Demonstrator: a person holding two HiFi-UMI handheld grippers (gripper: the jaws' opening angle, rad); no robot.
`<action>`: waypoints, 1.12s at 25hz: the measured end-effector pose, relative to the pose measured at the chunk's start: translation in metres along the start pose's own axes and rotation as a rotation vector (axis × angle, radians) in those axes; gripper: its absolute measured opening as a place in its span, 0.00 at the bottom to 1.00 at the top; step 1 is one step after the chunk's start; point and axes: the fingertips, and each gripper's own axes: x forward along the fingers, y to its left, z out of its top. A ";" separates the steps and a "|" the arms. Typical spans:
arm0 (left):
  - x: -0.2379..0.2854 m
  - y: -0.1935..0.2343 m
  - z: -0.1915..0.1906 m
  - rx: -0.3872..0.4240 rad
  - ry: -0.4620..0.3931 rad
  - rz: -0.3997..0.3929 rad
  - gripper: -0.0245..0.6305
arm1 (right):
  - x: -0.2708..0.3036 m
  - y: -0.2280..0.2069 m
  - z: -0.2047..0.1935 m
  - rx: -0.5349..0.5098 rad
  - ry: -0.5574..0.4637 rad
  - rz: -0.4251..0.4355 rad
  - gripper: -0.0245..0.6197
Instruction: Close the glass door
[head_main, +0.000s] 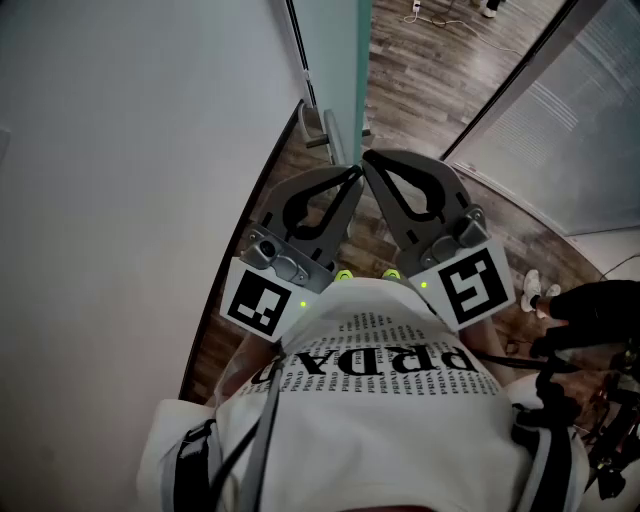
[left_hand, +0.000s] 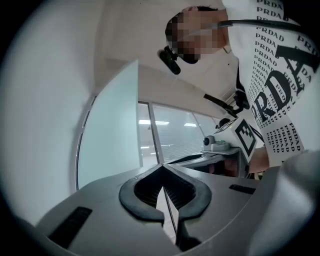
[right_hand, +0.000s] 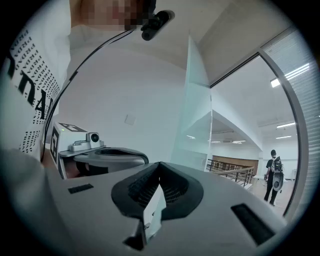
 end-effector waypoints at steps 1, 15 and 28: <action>0.000 0.000 0.000 0.001 0.000 0.000 0.03 | 0.000 0.000 0.000 0.001 0.001 0.000 0.03; -0.002 0.003 -0.002 -0.024 0.006 0.009 0.03 | 0.000 -0.005 0.001 0.002 0.000 -0.023 0.03; -0.016 0.017 -0.017 -0.046 0.063 0.067 0.03 | 0.009 -0.020 0.012 -0.112 0.005 -0.119 0.19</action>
